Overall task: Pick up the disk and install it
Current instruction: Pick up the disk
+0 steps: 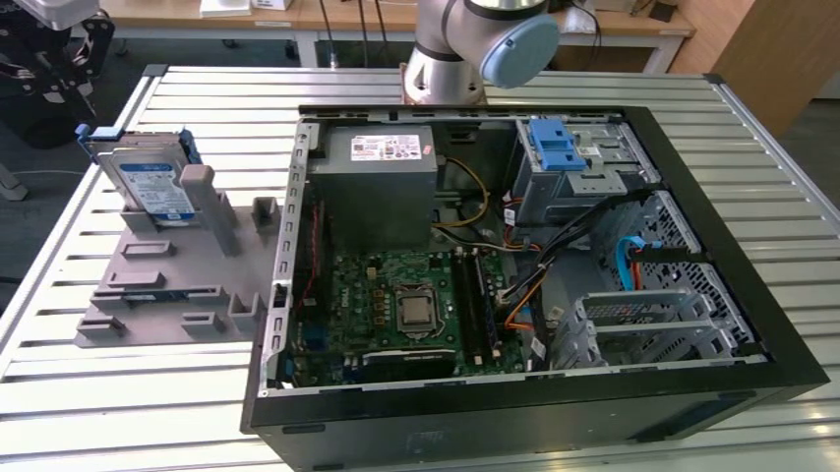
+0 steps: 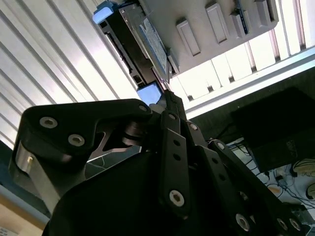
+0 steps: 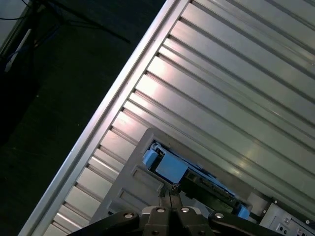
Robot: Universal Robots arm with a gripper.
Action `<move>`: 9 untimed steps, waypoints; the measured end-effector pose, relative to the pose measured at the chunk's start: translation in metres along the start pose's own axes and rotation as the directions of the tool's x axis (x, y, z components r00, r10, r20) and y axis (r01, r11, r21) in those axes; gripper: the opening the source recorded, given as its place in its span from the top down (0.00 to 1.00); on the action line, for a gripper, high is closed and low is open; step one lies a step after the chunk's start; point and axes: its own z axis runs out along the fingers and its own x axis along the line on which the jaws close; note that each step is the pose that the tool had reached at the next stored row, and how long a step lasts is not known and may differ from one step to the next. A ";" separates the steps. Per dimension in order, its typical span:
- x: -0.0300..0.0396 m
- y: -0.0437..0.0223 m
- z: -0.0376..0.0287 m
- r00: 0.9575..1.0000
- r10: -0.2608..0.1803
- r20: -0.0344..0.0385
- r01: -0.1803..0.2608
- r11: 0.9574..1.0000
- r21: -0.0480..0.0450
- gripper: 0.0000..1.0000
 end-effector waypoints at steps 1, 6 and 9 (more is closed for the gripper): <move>0.0000 0.0000 0.0000 1.000 -0.002 0.000 0.002 1.000 0.000 0.89; 0.0000 0.0000 0.0000 0.997 -0.073 -0.003 0.073 0.997 -0.001 0.89; 0.0000 0.0000 0.0000 0.993 -0.122 -0.005 0.122 0.993 -0.002 0.89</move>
